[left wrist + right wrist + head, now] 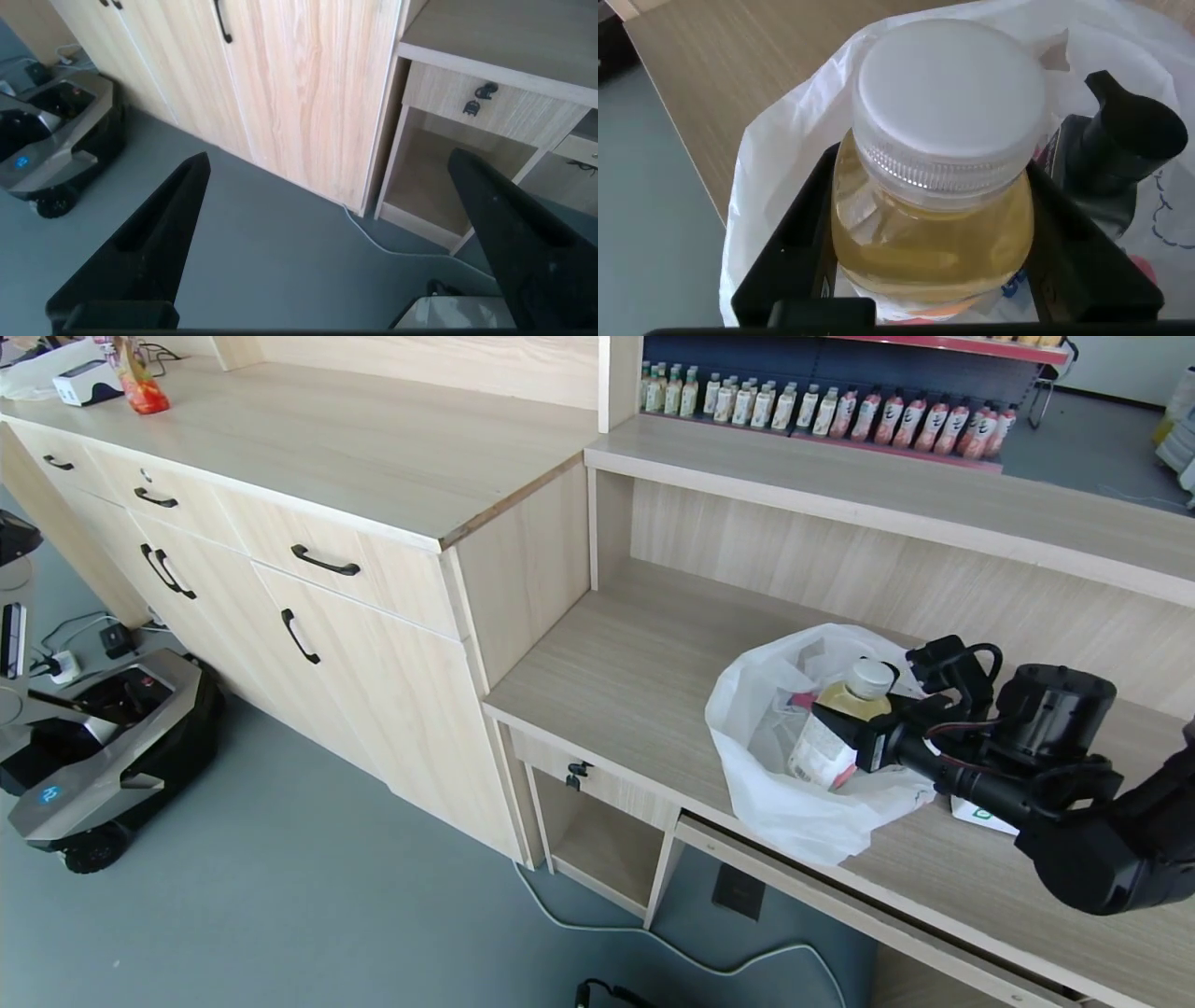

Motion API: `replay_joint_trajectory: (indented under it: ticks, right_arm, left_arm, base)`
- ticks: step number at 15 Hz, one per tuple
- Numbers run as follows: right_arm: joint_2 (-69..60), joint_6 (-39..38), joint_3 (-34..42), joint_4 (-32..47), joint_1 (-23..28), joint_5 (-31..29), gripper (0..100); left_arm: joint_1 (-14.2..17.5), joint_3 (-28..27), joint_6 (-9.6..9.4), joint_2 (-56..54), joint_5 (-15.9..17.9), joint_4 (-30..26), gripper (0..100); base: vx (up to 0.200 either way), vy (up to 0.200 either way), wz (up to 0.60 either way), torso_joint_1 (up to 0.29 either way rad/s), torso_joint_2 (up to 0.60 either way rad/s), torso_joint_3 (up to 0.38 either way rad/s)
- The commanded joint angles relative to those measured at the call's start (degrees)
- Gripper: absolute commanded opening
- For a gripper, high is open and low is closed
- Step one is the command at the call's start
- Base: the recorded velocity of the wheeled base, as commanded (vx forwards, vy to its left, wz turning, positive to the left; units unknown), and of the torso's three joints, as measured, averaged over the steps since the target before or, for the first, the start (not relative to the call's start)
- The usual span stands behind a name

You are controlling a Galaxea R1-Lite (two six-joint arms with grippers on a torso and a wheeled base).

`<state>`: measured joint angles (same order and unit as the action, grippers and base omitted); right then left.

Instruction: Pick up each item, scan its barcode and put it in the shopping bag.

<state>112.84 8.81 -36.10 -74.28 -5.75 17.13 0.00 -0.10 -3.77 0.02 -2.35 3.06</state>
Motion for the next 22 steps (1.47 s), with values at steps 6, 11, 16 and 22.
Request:
replay_joint_trajectory:
  ticks: [6, 11, 16, 22]
  right_arm:
    - [3.6, 1.8, 0.7, -1.5, -0.6, 0.0, 0]
    - [3.3, 2.5, 0.9, -1.3, -0.7, -0.1, 0]
    - [-6.8, 1.6, 1.8, 1.6, -2.5, 2.5, 100]
    - [-35.4, 9.6, 8.8, 21.8, 5.1, 2.0, 100]
  left_arm:
    - [0.0, 0.0, -0.01, 0.0, 0.0, 0.0, 100]
    - [0.0, 0.0, -0.01, 0.0, 0.0, 0.0, 100]
    - [0.0, 0.0, -0.01, 0.0, 0.0, 0.0, 100]
    - [0.0, 0.0, -0.01, 0.0, 0.0, 0.0, 100]
  base:
    - [0.000, 0.000, 0.00, 0.000, 0.00, 0.000]
    - [0.000, 0.000, 0.00, 0.000, 0.00, 0.000]
    - [0.000, 0.000, 0.00, 0.000, 0.00, 0.000]
    - [0.000, 0.000, 0.00, 0.000, 0.00, 0.000]
